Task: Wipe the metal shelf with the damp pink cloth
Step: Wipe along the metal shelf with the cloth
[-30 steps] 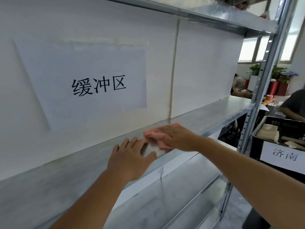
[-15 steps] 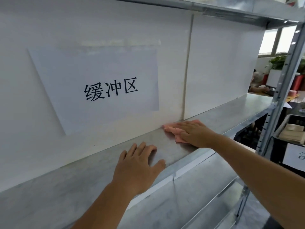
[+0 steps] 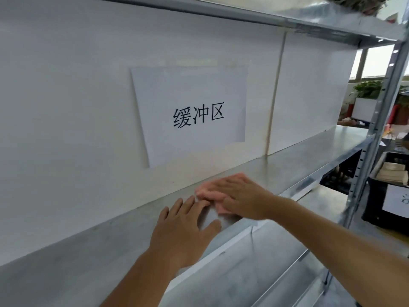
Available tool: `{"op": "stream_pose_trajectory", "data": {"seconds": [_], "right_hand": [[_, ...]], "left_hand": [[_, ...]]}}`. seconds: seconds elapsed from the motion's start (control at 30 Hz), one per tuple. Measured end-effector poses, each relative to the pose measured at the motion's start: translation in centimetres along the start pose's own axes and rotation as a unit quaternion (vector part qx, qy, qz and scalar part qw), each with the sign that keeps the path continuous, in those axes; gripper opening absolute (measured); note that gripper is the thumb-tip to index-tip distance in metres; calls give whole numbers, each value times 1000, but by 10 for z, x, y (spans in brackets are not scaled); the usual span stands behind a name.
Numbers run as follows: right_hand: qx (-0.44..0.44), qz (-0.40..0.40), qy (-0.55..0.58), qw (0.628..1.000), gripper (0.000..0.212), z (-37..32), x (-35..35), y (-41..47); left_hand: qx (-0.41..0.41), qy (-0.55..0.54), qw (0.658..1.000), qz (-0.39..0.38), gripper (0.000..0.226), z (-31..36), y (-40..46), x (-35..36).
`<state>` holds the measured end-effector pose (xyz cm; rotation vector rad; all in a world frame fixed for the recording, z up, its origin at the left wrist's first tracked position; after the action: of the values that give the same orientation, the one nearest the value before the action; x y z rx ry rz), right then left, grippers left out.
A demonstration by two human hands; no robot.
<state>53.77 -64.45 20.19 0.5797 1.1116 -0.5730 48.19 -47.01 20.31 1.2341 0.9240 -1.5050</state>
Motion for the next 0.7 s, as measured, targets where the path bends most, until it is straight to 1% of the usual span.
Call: {"op": "stream_pose_trajectory", "data": {"seconds": [0.03,0.07,0.1,0.13,0.2,0.23,0.27,0.3,0.33,0.4,0.47,0.6,0.67,0.7], "right_hand": [[-21,6,18,1000,56,-20,-6,6],[-20,-1,54,998,55,-25,-10,8],[2,-8,84,996,54,-19,-11,8],[36,-4,92,995,52,-9,-11,5],[118,1,58,991,52,3,-7,-2],[138,-8,32,990,53,-5,-7,1],[139,-21,21,990,53,-22,-11,8],[121,-32,22,992,53,-43,-15,17],[98,-30,28,994,54,-66,-19,27],[83,-27,43,995,61,-91,-30,37],[86,-23,49,995,63,-93,-35,37],[60,-11,75,995,71,-102,-46,33],[90,-2,111,990,74,-102,-57,38],[124,-16,144,982,69,-98,-58,40]], "left_hand": [[2,1,1000,2,71,-10,-6,-2],[4,0,1000,2,71,-20,-12,-4],[7,-1,1000,0,69,-29,-18,-6],[9,-3,1000,-1,67,-37,-24,-8],[14,-8,1000,-3,66,-50,-33,-11],[17,-8,1000,-6,67,-55,-37,-12],[22,-5,1000,-8,69,-58,-40,-13],[28,-2,1000,-6,71,-60,-42,-14],[35,-2,999,-1,73,-61,-43,-14],[44,-10,999,12,76,-61,-44,-16],[48,-16,999,20,75,-60,-46,-18],[46,-21,998,26,71,-60,-47,-18],[46,-31,998,30,69,-60,-47,-18],[50,-36,998,35,66,-60,-47,-18]]}}
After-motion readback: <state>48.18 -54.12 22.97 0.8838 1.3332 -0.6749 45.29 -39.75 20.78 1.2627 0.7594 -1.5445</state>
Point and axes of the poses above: each hand's wrist, its own y-axis towards the middle knuckle, its own x-axis out of the palm, z = x × y, the point moved 6 cm from there along y, towards the middle knuckle, and after that the axes turned 5 degrees about -x, right-handed, at the moved point
